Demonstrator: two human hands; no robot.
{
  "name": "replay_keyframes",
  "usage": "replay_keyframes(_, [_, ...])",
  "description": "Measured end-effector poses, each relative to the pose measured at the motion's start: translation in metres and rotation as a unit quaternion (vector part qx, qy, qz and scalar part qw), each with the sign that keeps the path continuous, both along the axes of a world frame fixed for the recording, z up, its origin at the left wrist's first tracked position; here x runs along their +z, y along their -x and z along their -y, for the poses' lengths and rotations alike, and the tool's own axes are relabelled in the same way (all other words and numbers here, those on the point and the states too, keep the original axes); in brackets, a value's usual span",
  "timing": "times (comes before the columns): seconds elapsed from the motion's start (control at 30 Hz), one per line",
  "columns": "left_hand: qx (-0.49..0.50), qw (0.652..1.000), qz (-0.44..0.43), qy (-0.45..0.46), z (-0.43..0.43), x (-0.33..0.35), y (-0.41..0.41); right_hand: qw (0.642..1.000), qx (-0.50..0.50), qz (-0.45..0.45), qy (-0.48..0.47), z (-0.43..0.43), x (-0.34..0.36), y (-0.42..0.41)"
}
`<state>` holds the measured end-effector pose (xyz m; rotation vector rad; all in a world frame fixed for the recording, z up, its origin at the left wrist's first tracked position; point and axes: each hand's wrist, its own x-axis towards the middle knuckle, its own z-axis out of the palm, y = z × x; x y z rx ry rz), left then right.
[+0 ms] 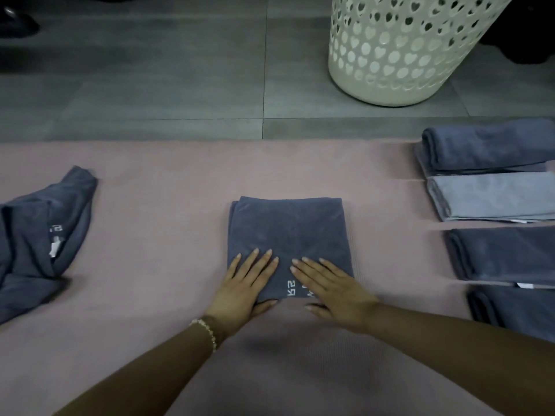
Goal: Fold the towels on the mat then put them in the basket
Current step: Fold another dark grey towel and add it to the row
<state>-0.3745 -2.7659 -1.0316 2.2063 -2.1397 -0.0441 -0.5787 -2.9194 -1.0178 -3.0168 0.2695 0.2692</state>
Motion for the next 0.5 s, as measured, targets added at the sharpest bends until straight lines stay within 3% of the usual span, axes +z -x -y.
replay_keyframes(0.27, [-0.019,0.999,0.026,0.024,0.009,0.001,-0.01,0.993,-0.052,-0.021,-0.101,0.032,0.009,0.021])
replay_keyframes(0.4, [-0.024,0.998,-0.023,0.048,0.021,0.02,-0.014,0.988,-0.074,0.042,-0.132,0.036,0.013,0.018])
replay_keyframes(0.5, [-0.008,0.995,-0.09,-0.034,0.035,0.052,-0.02,0.989,-0.058,0.078,-0.115,0.043,0.032,0.007])
